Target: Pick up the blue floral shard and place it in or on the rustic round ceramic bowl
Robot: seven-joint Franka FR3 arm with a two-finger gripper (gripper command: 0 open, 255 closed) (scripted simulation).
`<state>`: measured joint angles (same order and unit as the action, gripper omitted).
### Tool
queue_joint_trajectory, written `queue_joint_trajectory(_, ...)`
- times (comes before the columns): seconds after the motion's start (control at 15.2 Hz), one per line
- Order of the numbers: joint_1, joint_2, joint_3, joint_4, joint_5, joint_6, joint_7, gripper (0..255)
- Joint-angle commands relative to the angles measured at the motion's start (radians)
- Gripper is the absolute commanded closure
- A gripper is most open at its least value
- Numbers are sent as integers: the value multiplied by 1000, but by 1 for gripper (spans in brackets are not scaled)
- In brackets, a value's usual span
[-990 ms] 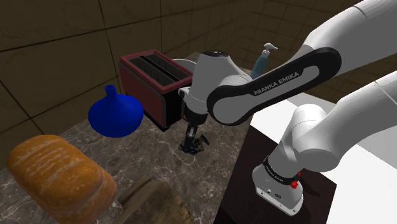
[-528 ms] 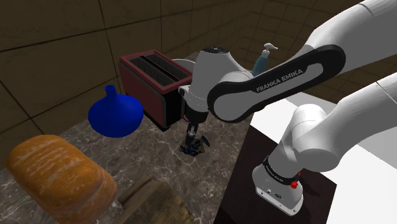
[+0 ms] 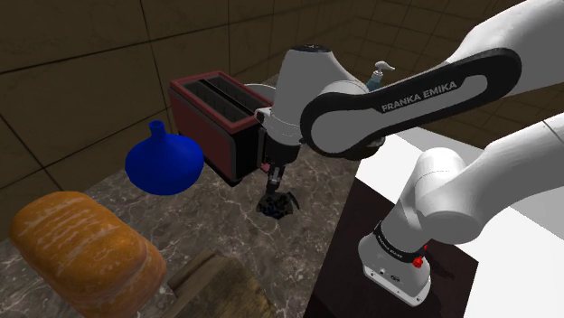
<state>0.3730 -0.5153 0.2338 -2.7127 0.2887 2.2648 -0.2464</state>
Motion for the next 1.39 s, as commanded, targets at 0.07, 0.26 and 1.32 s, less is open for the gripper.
queue_joint_trajectory(0.07,-2,-24,-4,28,-8,-53,8,255)
queue_joint_trajectory(0.26,-5,-45,-10,55,-15,-101,13,255)
queue_joint_trajectory(1.32,-16,-110,-37,228,-48,-337,41,255)
